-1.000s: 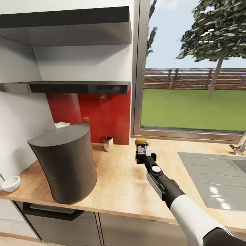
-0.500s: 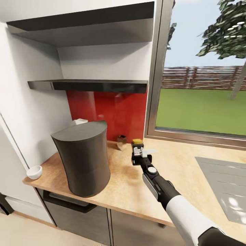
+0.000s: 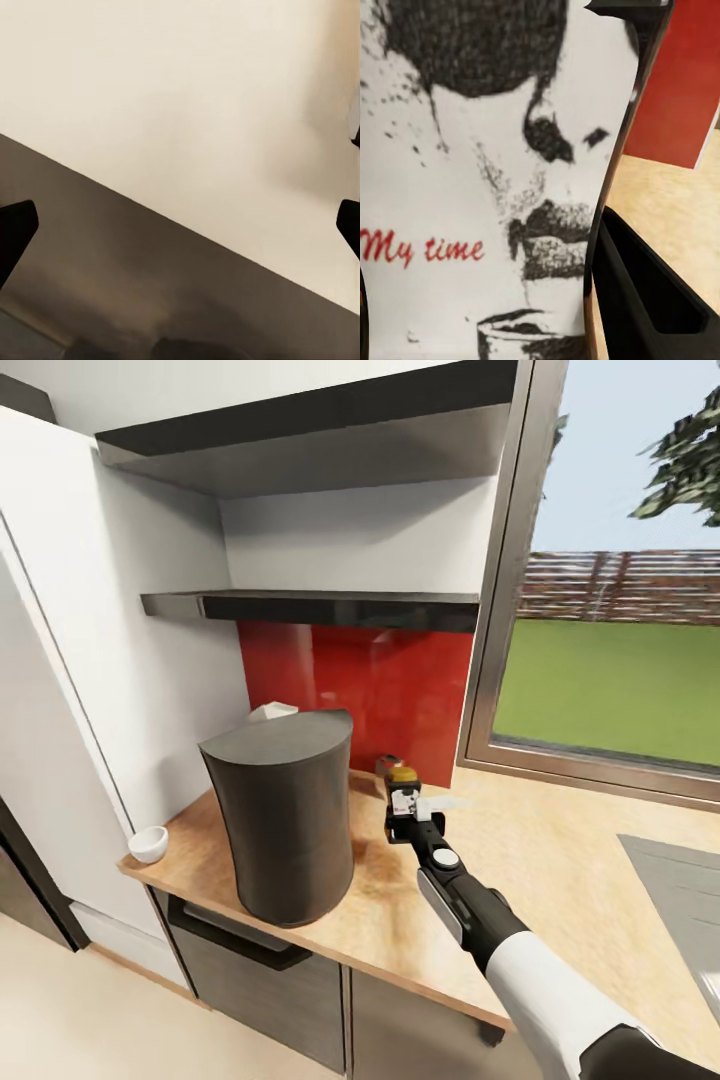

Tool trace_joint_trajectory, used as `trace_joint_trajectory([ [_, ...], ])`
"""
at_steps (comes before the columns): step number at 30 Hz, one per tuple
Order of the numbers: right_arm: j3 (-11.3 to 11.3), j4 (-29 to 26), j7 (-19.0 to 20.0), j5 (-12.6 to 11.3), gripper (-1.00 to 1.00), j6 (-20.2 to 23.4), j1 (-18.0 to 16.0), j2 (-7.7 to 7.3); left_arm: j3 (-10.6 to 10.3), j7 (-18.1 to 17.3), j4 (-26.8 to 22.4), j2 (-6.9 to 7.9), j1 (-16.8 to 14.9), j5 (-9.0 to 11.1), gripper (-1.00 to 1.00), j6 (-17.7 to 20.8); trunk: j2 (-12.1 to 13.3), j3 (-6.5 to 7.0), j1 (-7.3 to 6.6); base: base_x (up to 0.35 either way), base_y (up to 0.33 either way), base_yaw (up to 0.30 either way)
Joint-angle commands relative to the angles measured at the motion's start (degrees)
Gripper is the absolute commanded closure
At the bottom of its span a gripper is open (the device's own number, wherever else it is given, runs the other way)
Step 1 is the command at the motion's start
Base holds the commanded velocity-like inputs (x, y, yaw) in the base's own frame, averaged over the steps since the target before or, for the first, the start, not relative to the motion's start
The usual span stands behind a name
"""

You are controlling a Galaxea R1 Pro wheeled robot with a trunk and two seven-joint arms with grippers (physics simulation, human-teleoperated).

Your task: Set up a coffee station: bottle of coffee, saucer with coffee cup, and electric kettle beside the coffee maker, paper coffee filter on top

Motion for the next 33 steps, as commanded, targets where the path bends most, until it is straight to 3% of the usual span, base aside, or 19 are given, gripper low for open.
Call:
trace_joint_trajectory([
  [1, 0.33, -0.03, -0.49, -0.6, 1.0, 0.03, -0.07, -0.09, 0.44, 0.03, -0.19, -0.05, 0.01, -0.6, -1.0, 0.28, -0.12, -0.12, 0.04, 0.0, 0.0, 0.024],
  [5, 0.32, 0.14, -0.43, -0.19, 1.0, -0.31, -0.02, -0.34, 0.47, 0.03, -0.24, -0.05, 0.01, -0.6, -1.0, 0.28, -0.12, -0.12, 0.04, 0.0, 0.0, 0.009],
  [12, 0.48, 6.08, -0.22, -0.04, 1.0, -11.09, 0.01, -0.41, 0.6, 0.02, -0.33, -0.1, -0.07, -0.6, -1.0, 0.28, -0.12, -0.12, 0.04, 0.0, 0.0, 0.0],
  [33, 0.48, 9.89, -0.15, -0.12, 1.0, -12.17, 0.02, -0.27, 0.7, -0.03, -0.31, -0.15, -0.08, -0.66, -1.0, 0.52, -0.12, -0.12, 0.04, 0.0, 0.095, 0.0],
])
